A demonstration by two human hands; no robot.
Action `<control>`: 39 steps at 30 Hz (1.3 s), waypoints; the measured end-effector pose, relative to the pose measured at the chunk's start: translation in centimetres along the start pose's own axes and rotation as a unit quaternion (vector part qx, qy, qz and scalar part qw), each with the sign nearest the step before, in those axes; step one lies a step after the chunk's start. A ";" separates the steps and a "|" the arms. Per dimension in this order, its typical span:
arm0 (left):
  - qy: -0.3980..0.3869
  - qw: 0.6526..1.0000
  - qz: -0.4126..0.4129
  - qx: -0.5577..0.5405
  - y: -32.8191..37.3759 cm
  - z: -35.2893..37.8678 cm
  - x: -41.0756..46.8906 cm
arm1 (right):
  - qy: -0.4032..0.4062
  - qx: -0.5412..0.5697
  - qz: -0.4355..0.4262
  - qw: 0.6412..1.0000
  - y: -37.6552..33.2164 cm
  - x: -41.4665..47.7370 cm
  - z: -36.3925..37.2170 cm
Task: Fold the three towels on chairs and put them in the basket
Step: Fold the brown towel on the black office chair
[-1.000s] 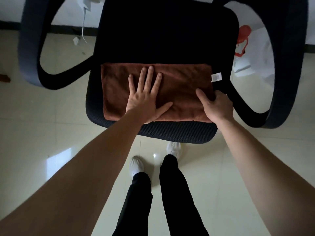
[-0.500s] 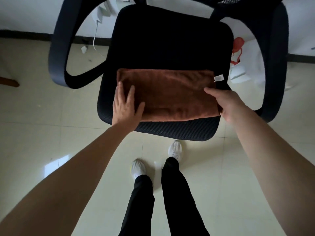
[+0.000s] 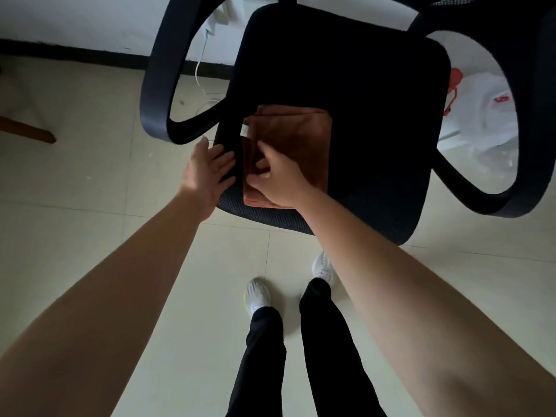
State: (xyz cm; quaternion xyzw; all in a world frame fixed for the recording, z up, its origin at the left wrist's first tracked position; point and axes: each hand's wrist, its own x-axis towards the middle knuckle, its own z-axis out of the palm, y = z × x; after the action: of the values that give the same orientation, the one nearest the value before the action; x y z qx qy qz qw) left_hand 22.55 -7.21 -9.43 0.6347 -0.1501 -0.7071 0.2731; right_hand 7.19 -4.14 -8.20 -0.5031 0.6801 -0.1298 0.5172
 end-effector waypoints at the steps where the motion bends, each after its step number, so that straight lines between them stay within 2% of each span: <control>1: -0.008 1.000 -0.001 0.003 -0.1 -0.1 0.0 | -0.017 -0.007 -0.010 1.000 0.5 -0.2 0.3; 3: -0.022 1.000 -0.008 0.009 -0.1 -0.3 0.0 | 0.016 0.039 -0.018 0.999 1.4 -1.0 -0.2; 5: -0.022 0.999 -0.005 0.025 -0.2 -0.3 -0.1 | 0.103 0.059 -0.066 0.991 2.3 -2.0 -1.7; 7: 0.007 0.997 0.020 0.070 -0.3 0.0 -0.4 | 0.196 -0.040 -0.151 0.968 3.6 -3.0 -3.5; 8: 0.037 0.989 0.055 0.130 -0.4 0.2 -0.5 | 0.223 -0.115 -0.177 0.952 4.4 -3.3 -4.4; 9: 0.069 0.966 0.106 0.226 -0.7 0.4 -0.6 | 0.241 -0.184 -0.181 0.936 5.2 -3.4 -5.1; 11: 0.110 0.883 0.199 0.410 -1.3 0.9 -1.0 | 0.261 -0.258 -0.159 0.917 6.7 -3.4 -5.9; 12: 0.111 0.856 0.211 0.458 -1.7 1.0 -1.1 | 0.252 -0.269 -0.137 0.920 7.5 -3.2 -5.8; 13: 0.099 0.847 0.202 0.482 -2.1 1.1 -1.3 | 0.226 -0.283 -0.113 0.925 8.2 -3.3 -5.7; 16: 0.048 0.815 0.168 0.553 -3.7 0.3 -1.6 | 0.092 -0.376 -0.036 0.921 10.4 -3.4 -4.3; 18: 0.037 0.814 0.164 0.556 -4.7 -0.4 -1.8 | 0.048 -0.405 0.000 0.913 11.0 -3.4 -3.8; 20: 0.038 0.822 0.161 0.544 -5.2 -0.7 -2.2 | 0.040 -0.423 0.005 0.905 11.0 -2.9 -3.9; 21: 0.042 0.810 0.172 0.559 -5.4 -0.8 -2.4 | 0.037 -0.428 0.000 0.903 10.8 -2.7 -4.0; 24: 0.057 0.725 0.281 0.627 -4.9 -0.3 -2.6 | 0.067 -0.436 -0.071 0.895 9.9 -2.4 -5.0; 26: 0.023 0.651 0.368 0.663 -3.2 0.8 -2.2 | 0.083 -0.460 -0.146 0.872 9.5 -1.7 -6.3; 28: -0.036 0.561 0.371 0.739 -1.0 1.9 -0.4 | 0.050 -0.500 -0.191 0.843 9.2 -0.4 -7.8; 29: -0.060 0.530 0.341 0.774 0.0 2.4 0.7 | 0.026 -0.519 -0.195 0.832 9.3 0.4 -8.4; 30: -0.077 0.514 0.303 0.799 0.5 2.8 1.8 | 0.002 -0.534 -0.182 0.826 9.5 1.1 -8.9; 33: -0.097 0.524 0.233 0.814 0.6 3.4 4.1 | -0.042 -0.522 -0.116 0.844 10.5 3.0 -9.2; 36: -0.072 0.524 0.257 0.809 -0.2 3.0 3.8 | -0.035 -0.502 -0.104 0.858 10.4 3.2 -8.9; 37: -0.063 0.539 0.272 0.795 -0.4 2.8 3.1 | -0.028 -0.485 -0.112 0.867 10.2 2.6 -8.8; 38: -0.047 0.568 0.283 0.771 -0.6 2.7 2.2 | -0.014 -0.451 -0.112 0.886 9.9 1.7 -8.8; 39: -0.021 0.616 0.279 0.736 -0.9 2.6 1.1 | 0.008 -0.389 -0.095 0.916 9.6 0.8 -8.8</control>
State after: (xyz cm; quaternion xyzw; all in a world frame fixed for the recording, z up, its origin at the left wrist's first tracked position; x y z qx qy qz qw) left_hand 19.77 -7.43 -10.44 0.5355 -0.7958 -0.2626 -0.1049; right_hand -5.41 -3.35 -11.57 -0.7259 0.6299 0.0924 0.2604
